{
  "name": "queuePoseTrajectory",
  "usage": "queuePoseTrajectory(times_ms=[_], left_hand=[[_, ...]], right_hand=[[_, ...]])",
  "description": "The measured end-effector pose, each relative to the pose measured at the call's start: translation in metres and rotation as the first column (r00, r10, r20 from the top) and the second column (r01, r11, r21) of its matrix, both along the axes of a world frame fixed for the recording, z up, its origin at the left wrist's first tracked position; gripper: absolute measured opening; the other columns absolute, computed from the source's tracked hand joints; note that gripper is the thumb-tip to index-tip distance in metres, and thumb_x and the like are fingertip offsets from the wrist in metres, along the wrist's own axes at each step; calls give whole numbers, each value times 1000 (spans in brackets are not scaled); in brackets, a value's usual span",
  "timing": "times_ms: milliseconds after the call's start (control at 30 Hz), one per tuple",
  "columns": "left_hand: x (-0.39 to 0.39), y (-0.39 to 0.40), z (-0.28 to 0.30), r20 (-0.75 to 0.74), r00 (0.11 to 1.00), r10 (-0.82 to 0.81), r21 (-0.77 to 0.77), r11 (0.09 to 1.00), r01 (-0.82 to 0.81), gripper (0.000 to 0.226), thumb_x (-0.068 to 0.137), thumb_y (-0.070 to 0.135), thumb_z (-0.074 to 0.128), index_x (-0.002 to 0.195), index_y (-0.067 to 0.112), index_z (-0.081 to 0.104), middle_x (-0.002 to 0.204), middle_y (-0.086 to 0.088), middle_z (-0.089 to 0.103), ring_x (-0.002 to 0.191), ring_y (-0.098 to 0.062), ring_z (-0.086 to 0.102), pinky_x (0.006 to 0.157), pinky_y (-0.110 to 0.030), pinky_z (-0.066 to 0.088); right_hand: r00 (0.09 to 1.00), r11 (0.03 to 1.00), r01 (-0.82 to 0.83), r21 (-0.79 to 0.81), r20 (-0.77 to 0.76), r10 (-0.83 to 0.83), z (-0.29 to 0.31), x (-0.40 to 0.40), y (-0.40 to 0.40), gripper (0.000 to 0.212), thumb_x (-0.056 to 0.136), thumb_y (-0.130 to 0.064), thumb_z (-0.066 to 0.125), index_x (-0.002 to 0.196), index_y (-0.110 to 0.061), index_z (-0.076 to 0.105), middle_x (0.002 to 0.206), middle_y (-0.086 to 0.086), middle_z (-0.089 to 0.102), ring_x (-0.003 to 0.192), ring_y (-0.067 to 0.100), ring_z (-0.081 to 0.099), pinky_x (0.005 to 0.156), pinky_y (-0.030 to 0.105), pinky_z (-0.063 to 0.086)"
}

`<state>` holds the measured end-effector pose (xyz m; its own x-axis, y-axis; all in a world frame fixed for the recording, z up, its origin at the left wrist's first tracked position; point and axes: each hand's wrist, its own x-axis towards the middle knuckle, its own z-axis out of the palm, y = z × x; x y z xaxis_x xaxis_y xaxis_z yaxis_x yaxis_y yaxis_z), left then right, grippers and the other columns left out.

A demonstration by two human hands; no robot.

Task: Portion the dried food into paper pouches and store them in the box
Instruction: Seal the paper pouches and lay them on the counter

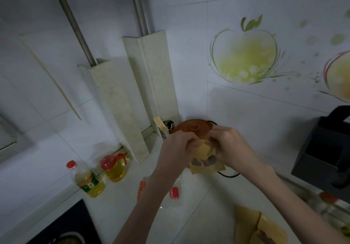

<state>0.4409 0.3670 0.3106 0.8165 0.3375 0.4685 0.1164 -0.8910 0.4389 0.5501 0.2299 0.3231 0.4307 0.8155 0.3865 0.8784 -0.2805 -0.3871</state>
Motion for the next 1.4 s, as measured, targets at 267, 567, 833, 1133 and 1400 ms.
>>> queuePoseTrajectory(times_ms=[267,567,833,1133,1400], left_hand=[[-1,-7,10,47,997,-65,88,994,61,9,80,19,67,85,13,71,79,1,69,76,-15,59,66,-28,46],[-1,-13,16,13,999,-38,66,997,37,4,85,19,70,87,16,72,79,5,69,75,-12,58,63,-25,42],[-3,-15,9,0,997,-72,41,997,72,3,79,13,70,78,16,70,68,4,65,64,-14,56,59,-37,48],[-7,-5,-2,38,998,-45,-34,998,47,3,79,15,74,81,16,75,76,6,67,67,-2,53,62,-12,41],[-14,-6,-10,-5,1000,-26,-14,1000,26,1,79,15,75,80,14,75,75,2,69,64,-2,50,59,-12,39]], right_hand=[[997,999,-39,-37,62,41,12,-3,2,23,57,-4,72,77,-10,61,80,1,55,71,24,53,60,40,43],[997,998,-63,29,53,62,10,-3,-5,17,64,2,62,78,-8,63,77,2,56,70,22,53,57,35,41],[995,996,-91,8,39,91,0,-3,-4,17,62,-2,61,68,-15,51,70,-4,47,62,16,45,52,37,41],[996,991,-85,108,-31,89,-11,0,-7,28,59,0,67,65,-22,50,66,-16,41,58,15,49,50,35,41],[994,990,-89,108,-46,95,-20,3,-15,18,75,6,60,75,-10,68,74,-1,61,66,18,59,58,39,48]])
